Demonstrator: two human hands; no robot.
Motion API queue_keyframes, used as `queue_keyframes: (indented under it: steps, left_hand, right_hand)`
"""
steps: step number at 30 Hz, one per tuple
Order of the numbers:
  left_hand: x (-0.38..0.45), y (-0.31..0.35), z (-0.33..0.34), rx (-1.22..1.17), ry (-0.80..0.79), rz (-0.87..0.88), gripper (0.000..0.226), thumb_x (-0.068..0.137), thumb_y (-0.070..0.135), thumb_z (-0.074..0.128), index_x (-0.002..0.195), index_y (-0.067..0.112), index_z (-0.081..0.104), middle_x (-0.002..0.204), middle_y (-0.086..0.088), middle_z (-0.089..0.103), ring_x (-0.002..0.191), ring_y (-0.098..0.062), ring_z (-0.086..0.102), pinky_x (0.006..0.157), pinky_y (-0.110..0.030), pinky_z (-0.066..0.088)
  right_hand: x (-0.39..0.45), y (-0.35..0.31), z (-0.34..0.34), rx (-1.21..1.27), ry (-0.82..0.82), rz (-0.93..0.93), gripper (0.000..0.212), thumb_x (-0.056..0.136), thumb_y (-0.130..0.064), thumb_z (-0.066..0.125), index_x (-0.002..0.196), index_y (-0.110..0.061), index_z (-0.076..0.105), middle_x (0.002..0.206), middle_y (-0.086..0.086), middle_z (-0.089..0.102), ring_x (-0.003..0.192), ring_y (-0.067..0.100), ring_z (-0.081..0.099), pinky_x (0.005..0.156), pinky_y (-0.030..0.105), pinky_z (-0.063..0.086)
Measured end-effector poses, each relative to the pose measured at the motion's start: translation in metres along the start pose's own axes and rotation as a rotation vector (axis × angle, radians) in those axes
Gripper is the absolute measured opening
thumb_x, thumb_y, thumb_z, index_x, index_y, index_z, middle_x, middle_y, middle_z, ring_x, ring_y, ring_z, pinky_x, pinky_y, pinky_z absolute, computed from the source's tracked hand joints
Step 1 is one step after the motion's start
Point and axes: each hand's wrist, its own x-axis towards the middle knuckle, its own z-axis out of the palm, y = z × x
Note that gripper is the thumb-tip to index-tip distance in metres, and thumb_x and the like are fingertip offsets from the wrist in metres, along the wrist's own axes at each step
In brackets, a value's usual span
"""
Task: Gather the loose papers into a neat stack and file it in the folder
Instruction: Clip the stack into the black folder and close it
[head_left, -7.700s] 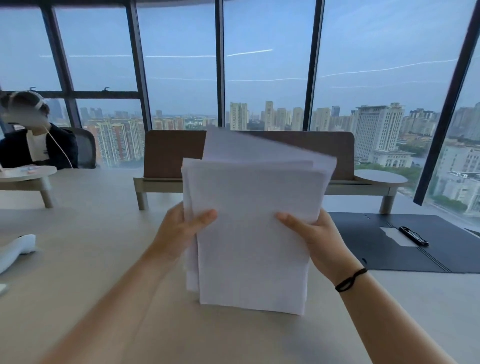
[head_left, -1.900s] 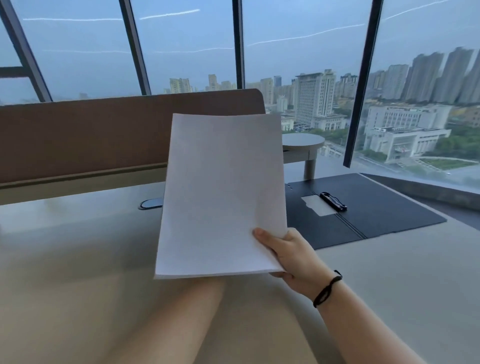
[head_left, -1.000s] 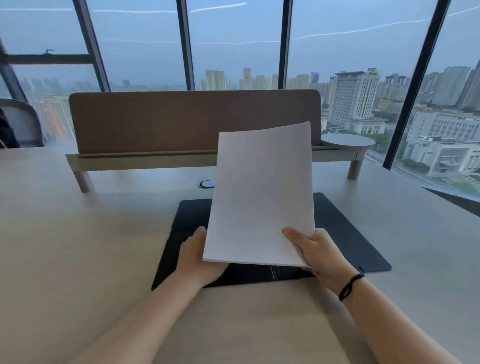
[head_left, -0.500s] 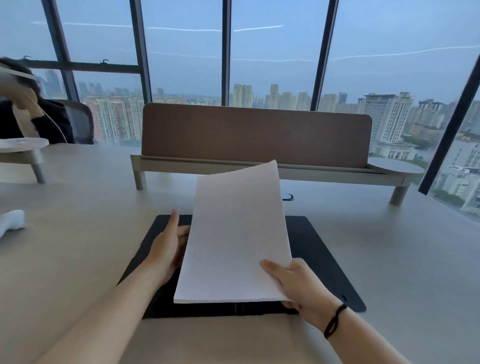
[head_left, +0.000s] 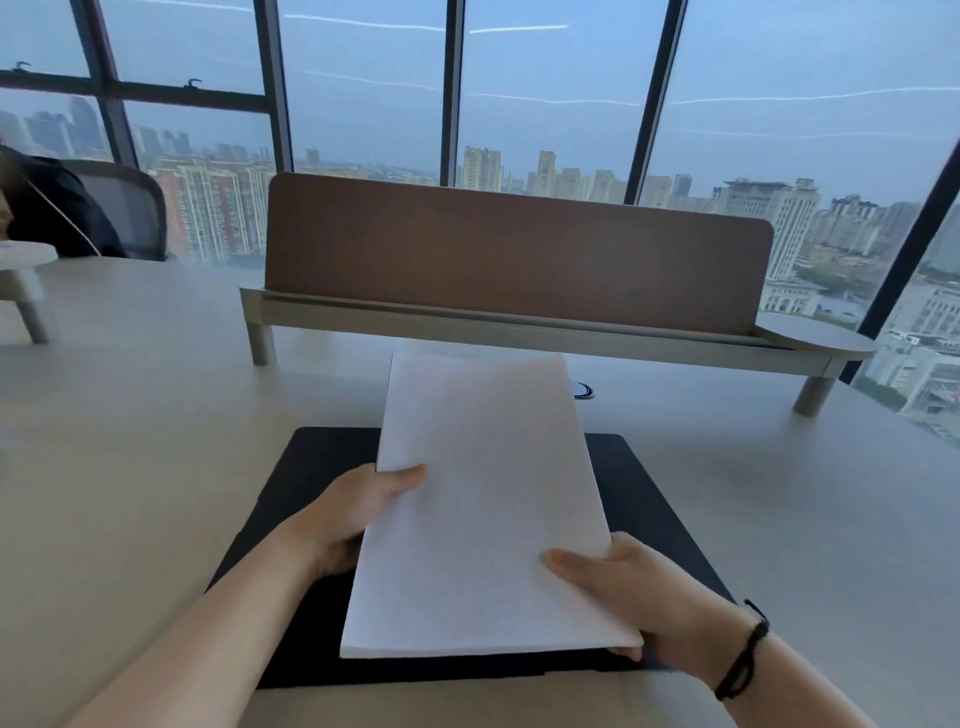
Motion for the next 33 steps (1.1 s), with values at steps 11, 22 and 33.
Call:
queue_keyframes:
  steps: [11, 22, 33]
  left_hand:
    - [0.013, -0.008, -0.002, 0.062, -0.087, 0.036, 0.048, 0.064, 0.037, 0.088, 0.103, 0.011, 0.081, 0.117, -0.019, 0.074, 0.098, -0.032, 0.075, 0.083, -0.042, 0.061]
    - [0.008, -0.010, 0.010, 0.168, -0.100, 0.015, 0.048, 0.064, 0.037, 0.090, 0.103, 0.012, 0.081, 0.116, -0.019, 0.074, 0.106, -0.039, 0.071, 0.096, -0.051, 0.054]
    - [0.024, -0.020, 0.009, 0.593, 0.208, 0.328, 0.029, 0.105, 0.026, 0.045, 0.101, 0.016, 0.073, 0.074, -0.014, 0.070, 0.040, -0.015, 0.046, 0.036, -0.022, 0.032]
  right_hand:
    - [0.045, -0.016, -0.044, 0.240, -0.012, 0.026, 0.040, 0.086, -0.033, 0.066, 0.111, -0.004, 0.077, 0.118, 0.020, 0.074, 0.110, 0.038, 0.070, 0.105, 0.054, 0.049]
    - [0.037, -0.009, -0.039, 0.167, 0.018, -0.059, 0.028, 0.097, -0.019, 0.061, 0.111, 0.001, 0.074, 0.109, 0.018, 0.077, 0.097, 0.033, 0.076, 0.082, 0.040, 0.062]
    - [0.029, -0.008, -0.080, 0.261, 0.187, -0.006, 0.024, 0.095, -0.009, 0.061, 0.109, 0.009, 0.069, 0.096, 0.021, 0.078, 0.075, 0.033, 0.077, 0.067, 0.041, 0.064]
